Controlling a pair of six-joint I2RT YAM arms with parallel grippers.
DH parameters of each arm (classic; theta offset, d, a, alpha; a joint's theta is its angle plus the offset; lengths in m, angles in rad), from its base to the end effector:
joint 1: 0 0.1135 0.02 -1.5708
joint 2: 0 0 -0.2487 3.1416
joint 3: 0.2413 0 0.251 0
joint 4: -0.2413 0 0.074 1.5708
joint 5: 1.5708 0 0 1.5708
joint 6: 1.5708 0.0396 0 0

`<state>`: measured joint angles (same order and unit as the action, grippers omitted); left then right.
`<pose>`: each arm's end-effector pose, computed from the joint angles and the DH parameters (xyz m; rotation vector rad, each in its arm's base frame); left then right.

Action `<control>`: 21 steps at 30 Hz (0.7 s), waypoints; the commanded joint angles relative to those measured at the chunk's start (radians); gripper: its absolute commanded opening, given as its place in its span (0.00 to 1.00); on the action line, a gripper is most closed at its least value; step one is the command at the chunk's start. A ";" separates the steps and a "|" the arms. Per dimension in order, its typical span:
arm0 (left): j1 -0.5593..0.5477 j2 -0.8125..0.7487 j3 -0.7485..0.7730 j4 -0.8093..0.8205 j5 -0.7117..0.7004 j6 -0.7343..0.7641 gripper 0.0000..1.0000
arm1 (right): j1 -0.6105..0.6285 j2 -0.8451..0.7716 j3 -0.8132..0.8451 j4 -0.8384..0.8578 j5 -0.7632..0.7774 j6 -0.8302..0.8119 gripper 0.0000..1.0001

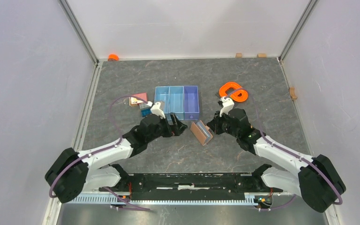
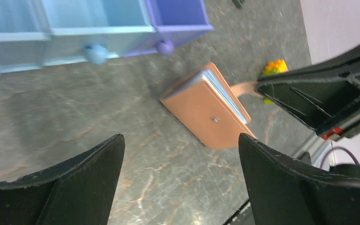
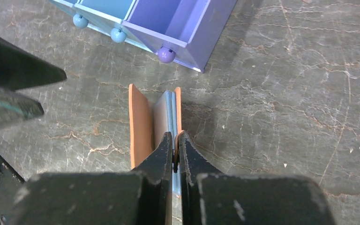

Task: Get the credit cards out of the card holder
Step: Pick up the card holder from the center of the board, then open the card holder.

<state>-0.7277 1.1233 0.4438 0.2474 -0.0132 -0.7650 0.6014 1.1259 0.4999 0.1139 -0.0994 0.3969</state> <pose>0.1817 -0.1611 0.1836 -0.0487 2.1306 -0.9158 0.1994 0.1416 0.1882 -0.2828 2.1408 0.6987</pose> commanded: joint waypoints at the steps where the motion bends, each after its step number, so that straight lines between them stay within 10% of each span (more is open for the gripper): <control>1: -0.097 0.081 0.100 0.036 0.032 0.028 0.97 | 0.002 -0.078 -0.086 0.124 0.055 0.043 0.00; 21: -0.159 0.324 0.262 -0.072 0.062 0.065 1.00 | 0.003 -0.131 -0.116 0.142 -0.102 0.038 0.00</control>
<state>-0.8841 1.4212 0.6613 0.2020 0.0685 -0.7361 0.6014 1.0218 0.3931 0.2070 -0.1600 0.4255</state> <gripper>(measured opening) 0.994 0.065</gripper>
